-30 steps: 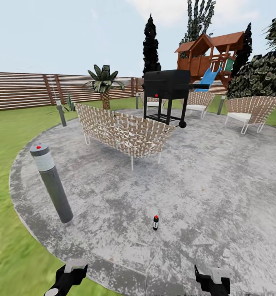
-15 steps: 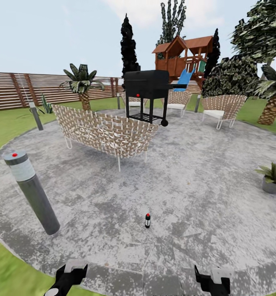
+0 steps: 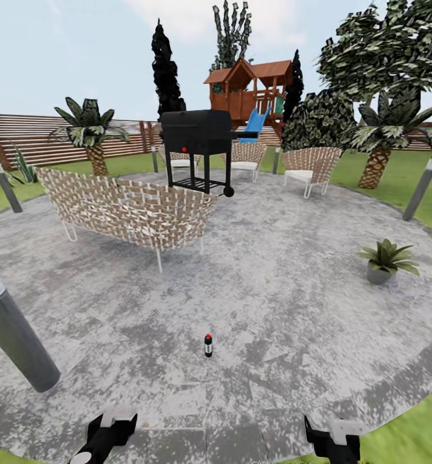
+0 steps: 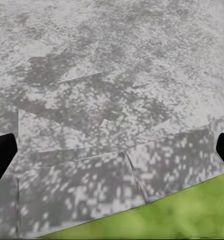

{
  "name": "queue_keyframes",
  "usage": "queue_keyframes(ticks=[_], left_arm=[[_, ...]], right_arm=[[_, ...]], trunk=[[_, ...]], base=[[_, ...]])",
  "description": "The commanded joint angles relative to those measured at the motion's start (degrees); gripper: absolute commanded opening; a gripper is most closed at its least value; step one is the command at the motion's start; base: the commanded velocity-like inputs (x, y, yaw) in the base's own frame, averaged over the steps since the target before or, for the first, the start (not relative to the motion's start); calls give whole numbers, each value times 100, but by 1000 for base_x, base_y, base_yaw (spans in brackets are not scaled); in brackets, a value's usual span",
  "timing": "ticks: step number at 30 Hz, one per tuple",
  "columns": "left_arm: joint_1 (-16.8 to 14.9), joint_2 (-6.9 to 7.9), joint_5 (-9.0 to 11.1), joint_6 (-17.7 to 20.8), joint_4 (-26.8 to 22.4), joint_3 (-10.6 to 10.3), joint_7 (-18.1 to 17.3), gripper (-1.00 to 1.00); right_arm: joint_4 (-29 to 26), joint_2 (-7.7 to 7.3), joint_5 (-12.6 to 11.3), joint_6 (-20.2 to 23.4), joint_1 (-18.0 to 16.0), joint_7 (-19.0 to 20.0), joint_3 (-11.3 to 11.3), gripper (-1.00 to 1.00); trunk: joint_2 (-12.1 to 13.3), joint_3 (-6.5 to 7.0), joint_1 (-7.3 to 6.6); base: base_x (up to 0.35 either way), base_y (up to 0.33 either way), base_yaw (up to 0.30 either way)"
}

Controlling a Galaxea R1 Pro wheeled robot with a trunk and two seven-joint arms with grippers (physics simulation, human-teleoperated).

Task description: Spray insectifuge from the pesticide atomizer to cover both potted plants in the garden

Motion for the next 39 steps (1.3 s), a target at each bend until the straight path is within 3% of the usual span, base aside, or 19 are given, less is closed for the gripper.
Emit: queue_keyframes(ticks=[1,32,39], left_arm=[[-1,-3,-39,-20,2,35,-9,100],[1,-3,-37,-30,1,35,-9,100],[-1,-3,-38,-30,1,35,-8,100]], right_arm=[[6,1,4,-17,-4,-18,6,100],[6,8,4,-17,-4,-18,6,100],[6,8,15,-17,-4,1,24,100]], trunk=[[-2,-5,-1],[-2,-5,-1],[-2,-5,-1]], base=[[0,0,-300],[0,54,-300],[0,87,-100]])
